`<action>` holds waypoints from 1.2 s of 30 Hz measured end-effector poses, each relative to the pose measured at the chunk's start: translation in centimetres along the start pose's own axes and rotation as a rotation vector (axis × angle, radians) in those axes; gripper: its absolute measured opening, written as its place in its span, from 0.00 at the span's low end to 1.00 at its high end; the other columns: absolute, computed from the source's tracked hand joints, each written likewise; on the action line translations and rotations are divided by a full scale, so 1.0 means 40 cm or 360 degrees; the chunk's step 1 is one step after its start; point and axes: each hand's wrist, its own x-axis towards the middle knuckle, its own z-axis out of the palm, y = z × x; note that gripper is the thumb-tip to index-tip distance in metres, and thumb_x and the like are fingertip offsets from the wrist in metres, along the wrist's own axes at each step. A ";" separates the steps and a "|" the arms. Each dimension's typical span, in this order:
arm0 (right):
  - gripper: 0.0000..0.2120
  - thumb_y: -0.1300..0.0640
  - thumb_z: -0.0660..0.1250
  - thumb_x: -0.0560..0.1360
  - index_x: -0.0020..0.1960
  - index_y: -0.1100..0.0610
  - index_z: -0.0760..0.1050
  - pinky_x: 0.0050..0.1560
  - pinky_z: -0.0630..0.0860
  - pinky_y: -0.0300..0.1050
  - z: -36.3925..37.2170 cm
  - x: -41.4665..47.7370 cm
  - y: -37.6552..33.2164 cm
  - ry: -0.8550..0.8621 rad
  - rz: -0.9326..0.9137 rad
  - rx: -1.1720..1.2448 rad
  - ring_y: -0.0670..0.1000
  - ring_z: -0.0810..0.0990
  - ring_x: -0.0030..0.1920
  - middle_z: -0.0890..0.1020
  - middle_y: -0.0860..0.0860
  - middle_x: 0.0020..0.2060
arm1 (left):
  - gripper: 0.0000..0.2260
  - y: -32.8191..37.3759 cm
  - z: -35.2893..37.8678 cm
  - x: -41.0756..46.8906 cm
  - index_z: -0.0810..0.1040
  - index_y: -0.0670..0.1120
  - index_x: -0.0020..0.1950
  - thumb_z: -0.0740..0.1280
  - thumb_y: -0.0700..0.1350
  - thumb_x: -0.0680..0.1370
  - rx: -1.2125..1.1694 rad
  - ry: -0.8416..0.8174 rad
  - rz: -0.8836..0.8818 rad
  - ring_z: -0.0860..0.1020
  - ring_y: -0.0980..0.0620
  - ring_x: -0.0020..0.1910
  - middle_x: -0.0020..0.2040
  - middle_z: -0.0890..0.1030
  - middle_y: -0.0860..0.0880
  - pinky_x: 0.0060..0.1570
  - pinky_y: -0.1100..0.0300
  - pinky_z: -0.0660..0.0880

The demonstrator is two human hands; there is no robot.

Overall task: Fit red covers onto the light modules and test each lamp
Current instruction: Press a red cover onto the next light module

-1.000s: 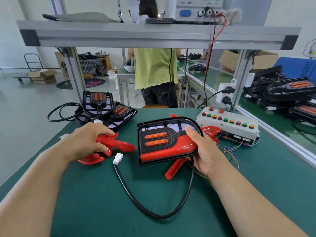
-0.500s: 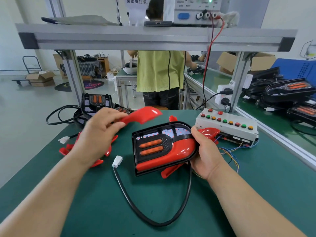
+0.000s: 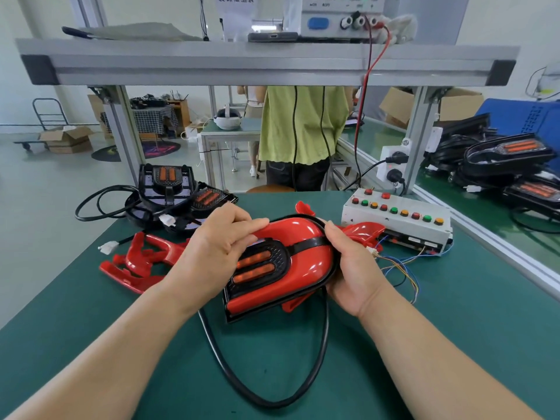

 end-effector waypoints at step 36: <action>0.25 0.54 0.78 0.62 0.57 0.57 0.81 0.50 0.81 0.68 -0.003 -0.008 -0.016 0.0120 -0.0106 -0.0175 0.64 0.85 0.47 0.85 0.63 0.51 | 0.22 -0.059 0.029 0.016 0.80 0.38 0.63 0.64 0.52 0.77 -0.1635 -0.0271 -0.1393 0.81 0.38 0.60 0.59 0.82 0.37 0.63 0.39 0.74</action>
